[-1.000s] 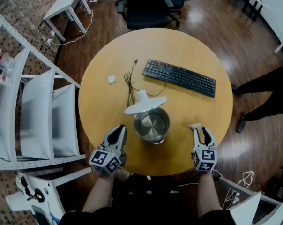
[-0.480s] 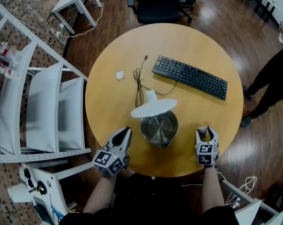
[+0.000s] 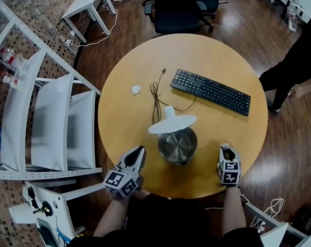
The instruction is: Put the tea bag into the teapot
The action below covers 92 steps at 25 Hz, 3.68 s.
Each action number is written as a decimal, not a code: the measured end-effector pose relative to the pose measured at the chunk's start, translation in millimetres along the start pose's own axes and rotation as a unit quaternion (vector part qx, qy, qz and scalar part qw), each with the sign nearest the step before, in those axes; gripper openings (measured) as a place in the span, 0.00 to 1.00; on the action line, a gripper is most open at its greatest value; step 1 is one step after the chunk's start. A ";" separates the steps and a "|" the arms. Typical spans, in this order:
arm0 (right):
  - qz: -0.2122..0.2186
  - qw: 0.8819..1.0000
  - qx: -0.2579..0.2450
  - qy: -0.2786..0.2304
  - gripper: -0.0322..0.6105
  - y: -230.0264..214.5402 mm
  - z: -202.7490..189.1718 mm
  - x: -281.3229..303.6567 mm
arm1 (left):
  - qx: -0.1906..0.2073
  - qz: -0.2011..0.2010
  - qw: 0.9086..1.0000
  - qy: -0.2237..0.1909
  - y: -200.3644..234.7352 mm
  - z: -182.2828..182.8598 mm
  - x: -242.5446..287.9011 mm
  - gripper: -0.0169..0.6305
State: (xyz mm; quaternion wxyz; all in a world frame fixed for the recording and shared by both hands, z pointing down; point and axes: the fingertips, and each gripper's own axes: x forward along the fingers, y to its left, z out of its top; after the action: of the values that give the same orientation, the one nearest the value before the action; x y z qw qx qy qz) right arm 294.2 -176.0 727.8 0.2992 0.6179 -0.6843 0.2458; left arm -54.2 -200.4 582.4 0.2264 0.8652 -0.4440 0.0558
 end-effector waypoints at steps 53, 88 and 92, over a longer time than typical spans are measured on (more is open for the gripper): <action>0.145 0.930 -0.087 -0.325 0.19 191.6 235.6 -148.0 | 0.062 0.024 0.981 -0.182 51.4 123.7 -84.7 0.06; 0.033 0.926 0.057 -0.373 0.29 46.1 184.6 -198.8 | 0.060 -0.014 0.979 -0.195 20.4 132.3 -66.8 0.06; -0.008 0.921 0.087 -0.381 0.13 26.0 177.1 -209.4 | 0.060 -0.015 0.980 -0.188 22.6 132.6 -70.2 0.06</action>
State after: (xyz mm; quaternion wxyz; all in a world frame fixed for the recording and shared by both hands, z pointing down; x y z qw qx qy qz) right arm 261.7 -151.8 455.3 -0.0371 0.6941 -0.7173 0.0485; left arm -128.1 -218.1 451.0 0.0874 0.8789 -0.4613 -0.0845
